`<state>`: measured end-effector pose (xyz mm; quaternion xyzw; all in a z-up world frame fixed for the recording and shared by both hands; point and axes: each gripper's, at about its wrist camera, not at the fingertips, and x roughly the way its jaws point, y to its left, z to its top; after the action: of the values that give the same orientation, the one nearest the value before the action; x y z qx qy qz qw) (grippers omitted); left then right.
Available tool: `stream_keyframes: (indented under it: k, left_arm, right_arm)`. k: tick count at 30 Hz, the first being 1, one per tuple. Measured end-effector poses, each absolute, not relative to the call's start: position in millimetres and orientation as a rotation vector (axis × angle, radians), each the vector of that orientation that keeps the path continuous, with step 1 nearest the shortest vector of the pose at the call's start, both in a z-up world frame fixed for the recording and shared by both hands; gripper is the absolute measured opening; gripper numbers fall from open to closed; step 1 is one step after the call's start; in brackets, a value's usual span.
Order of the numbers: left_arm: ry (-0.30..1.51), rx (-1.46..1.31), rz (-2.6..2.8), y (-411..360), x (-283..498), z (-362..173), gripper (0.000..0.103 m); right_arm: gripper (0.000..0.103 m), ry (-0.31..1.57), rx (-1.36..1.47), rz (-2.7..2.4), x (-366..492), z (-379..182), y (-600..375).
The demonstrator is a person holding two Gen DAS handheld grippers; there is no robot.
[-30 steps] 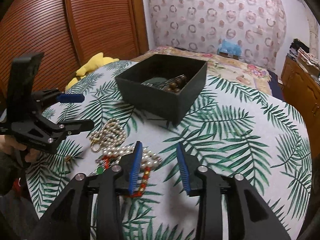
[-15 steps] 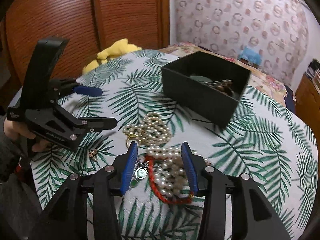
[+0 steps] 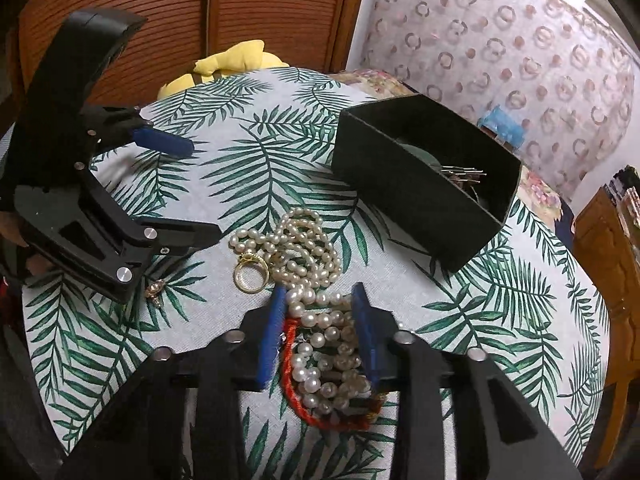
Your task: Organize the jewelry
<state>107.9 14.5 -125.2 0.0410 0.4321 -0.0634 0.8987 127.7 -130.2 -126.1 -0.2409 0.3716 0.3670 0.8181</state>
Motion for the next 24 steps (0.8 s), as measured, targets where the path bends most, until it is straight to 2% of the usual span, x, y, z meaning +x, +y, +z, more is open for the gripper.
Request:
stream_keyframes:
  k: [1,15,17,19,22,24]
  left_arm:
    - [0.895,0.085,-0.131,15,108,-125,0.095]
    - [0.842,0.056,-0.192,10,117,-106,0.094]
    - [0.838,0.053,-0.219,7,123,-103,0.081]
    - [0.853,0.042,-0.246,4,131,-103,0.062]
    - [0.875,0.027,-0.283,1,145,-107,0.044]
    - [0.889,0.037,-0.292,-4,151,-110,0.037]
  right_arm:
    - [0.009,0.800,-0.504,0.793,129,-125,-132]
    - [0.009,0.730,-0.325,0.747,137,-91,-177]
    - [0.009,0.717,-0.314,0.735,137,-85,-181]
    - [0.009,0.704,-0.308,0.727,136,-80,-184]
    - [0.009,0.686,-0.293,0.719,134,-74,-188]
    - [0.009,0.679,-0.288,0.716,134,-70,-191]
